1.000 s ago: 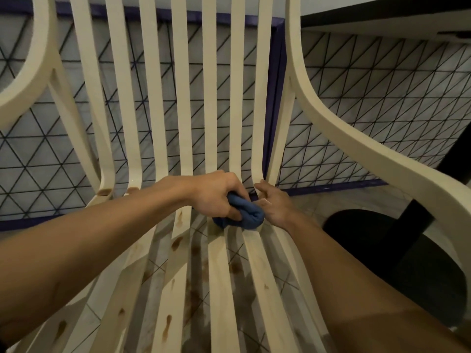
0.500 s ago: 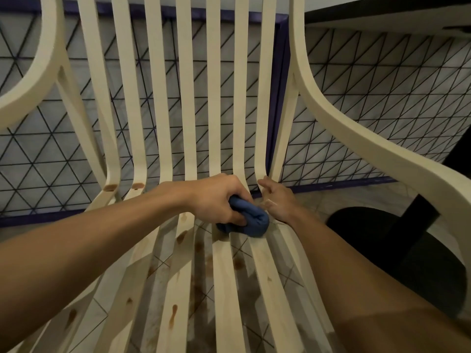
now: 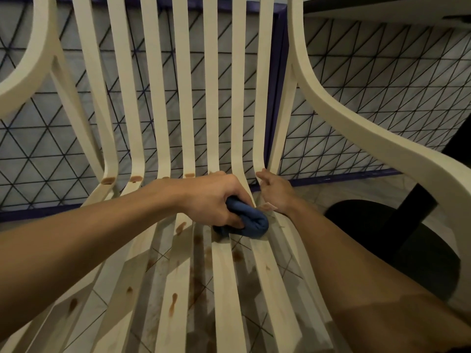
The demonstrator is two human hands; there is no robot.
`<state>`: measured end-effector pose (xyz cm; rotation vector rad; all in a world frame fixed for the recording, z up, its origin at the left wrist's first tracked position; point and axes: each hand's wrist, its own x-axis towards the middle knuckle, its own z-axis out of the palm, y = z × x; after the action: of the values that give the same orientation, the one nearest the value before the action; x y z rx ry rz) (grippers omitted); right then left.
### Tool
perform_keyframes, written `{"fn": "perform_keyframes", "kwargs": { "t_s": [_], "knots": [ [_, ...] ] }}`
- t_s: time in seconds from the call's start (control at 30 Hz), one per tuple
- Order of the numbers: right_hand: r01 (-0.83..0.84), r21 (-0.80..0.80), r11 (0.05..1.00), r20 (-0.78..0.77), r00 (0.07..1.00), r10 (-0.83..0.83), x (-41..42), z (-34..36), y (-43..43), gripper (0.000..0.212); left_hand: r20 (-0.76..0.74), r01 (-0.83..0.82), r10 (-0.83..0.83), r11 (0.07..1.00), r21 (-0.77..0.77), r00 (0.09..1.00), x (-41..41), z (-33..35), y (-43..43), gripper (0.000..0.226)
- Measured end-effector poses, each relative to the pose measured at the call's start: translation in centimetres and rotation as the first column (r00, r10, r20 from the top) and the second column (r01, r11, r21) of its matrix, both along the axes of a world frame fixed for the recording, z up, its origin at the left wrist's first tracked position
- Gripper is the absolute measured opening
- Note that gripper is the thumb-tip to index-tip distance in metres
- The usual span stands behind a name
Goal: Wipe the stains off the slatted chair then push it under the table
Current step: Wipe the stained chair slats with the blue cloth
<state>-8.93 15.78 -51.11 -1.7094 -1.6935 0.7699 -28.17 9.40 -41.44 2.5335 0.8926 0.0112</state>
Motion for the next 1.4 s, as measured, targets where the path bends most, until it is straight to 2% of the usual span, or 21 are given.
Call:
{"fn": "perform_keyframes", "kwargs": {
  "t_s": [0.13,0.23,0.27,0.33,0.53,0.6,0.77,0.83,1.0,1.07,1.23,1.4],
  "knots": [
    [-0.026,-0.009,1.000,-0.003,1.000,0.026,0.1,0.2,0.0,0.050,0.027,-0.094,0.093,0.993,0.064,0.995,0.2,-0.6,0.6,0.014],
    [-0.006,-0.013,1.000,-0.030,1.000,0.006,0.1,0.0,0.0,0.049,0.070,-0.169,0.161,0.978,0.119,0.984,0.2,-1.4,0.9,0.002],
    [-0.009,-0.014,1.000,-0.030,1.000,0.008,0.1,-0.1,0.1,0.050,0.077,-0.177,0.169,0.977,0.122,0.983,0.2,-1.4,0.6,0.006],
    [-0.008,-0.020,1.000,-0.020,1.000,0.007,0.1,-0.1,0.1,0.054,0.064,-0.153,0.147,0.982,0.106,0.987,0.1,-1.3,0.3,0.007],
    [0.009,0.004,1.000,-0.005,1.000,-0.009,-0.1,-0.2,0.1,0.043,-0.006,-0.005,0.005,1.000,-0.030,1.000,0.2,0.1,-1.2,0.019],
    [-0.006,0.002,1.000,0.007,1.000,0.006,0.0,-0.2,0.1,0.044,0.008,-0.033,0.033,0.999,-0.021,0.999,0.2,-0.1,-1.0,0.016],
    [-0.020,-0.019,1.000,0.004,1.000,0.020,0.2,-0.3,0.3,0.049,0.058,-0.146,0.139,0.979,0.140,0.989,0.4,-1.3,-0.4,0.006],
    [-0.020,-0.010,1.000,-0.001,1.000,0.020,0.1,-0.3,0.4,0.047,0.054,-0.130,0.125,0.985,0.117,0.991,0.3,-1.2,-0.8,0.010],
    [-0.008,0.006,1.000,0.014,1.000,0.008,0.0,-0.4,0.2,0.043,-0.016,0.019,-0.020,0.998,-0.053,1.000,0.3,0.3,-2.5,0.020],
    [0.001,0.010,1.000,0.022,1.000,-0.001,0.0,-0.4,0.3,0.043,-0.011,0.000,-0.001,0.999,-0.042,1.000,0.4,0.2,-2.4,0.017],
    [-0.024,-0.003,1.000,0.037,0.999,0.024,0.1,-0.2,0.2,0.049,0.054,-0.152,0.146,0.979,0.136,0.988,0.6,-1.1,-1.6,0.007],
    [0.003,0.005,1.000,0.036,0.999,-0.003,0.0,-0.2,0.3,0.044,0.021,-0.076,0.076,0.997,0.029,0.997,0.4,-0.3,-2.7,0.012]
  ]
}}
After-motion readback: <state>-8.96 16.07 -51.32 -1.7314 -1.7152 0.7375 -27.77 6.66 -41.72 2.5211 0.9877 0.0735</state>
